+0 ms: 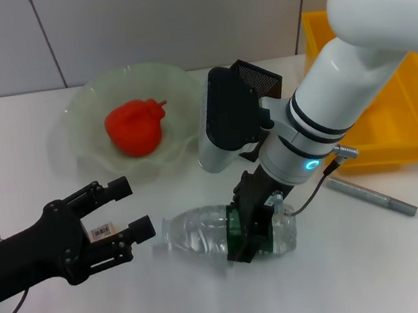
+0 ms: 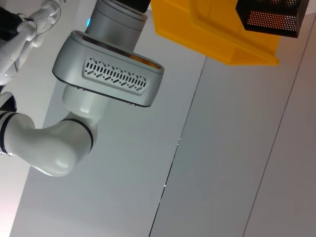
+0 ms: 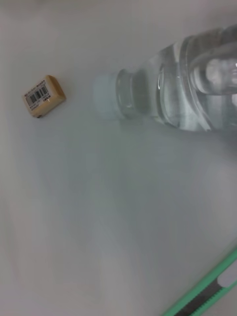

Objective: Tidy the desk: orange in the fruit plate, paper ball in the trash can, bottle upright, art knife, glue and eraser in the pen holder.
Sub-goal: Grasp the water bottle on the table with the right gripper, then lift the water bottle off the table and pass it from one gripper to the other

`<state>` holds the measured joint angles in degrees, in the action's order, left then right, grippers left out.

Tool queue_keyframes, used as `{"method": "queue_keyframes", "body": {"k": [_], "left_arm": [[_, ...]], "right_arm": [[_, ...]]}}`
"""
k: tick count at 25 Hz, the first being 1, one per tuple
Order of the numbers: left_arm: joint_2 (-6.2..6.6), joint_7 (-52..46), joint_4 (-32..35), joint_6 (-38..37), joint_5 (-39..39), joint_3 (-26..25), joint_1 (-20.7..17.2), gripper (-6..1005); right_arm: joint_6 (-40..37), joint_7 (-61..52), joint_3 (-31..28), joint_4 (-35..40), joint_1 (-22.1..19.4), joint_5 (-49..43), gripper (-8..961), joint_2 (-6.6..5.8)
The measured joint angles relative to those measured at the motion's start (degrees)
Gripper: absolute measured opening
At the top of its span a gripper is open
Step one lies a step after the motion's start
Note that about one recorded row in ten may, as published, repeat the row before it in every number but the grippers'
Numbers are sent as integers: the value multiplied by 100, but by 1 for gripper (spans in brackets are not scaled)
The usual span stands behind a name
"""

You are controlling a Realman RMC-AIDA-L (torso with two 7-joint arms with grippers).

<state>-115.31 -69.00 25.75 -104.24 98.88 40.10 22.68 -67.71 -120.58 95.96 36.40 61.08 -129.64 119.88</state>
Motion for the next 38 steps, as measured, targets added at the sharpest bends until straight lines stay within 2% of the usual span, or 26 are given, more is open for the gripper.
{"method": "queue_keyframes", "body": {"k": [11,21,22,25,27,38], "left_arm": [[-8,0,0,11,-5,-18,-10,781],[-4,1,0,59,-38,-53,-45,779],[-3,3,0,60,-40,-84,-46,779],[-8,12,0,62,-46,-207,-50,778],[-28,12,-15,62,-46,-423,-50,778],[-110,48,-40,62,-53,-622,58,776]], "right_arm": [[-58,30,-129,122,-131,89,774,-14],[-639,788,-1519,622,-774,292,761,-55],[-752,1127,-1843,703,-969,491,760,-66],[-837,1472,-2135,799,-1180,738,760,-77],[-947,2063,-2541,895,-1504,1209,759,-80],[-1191,3060,-2808,699,-1956,2272,759,-74]]}}
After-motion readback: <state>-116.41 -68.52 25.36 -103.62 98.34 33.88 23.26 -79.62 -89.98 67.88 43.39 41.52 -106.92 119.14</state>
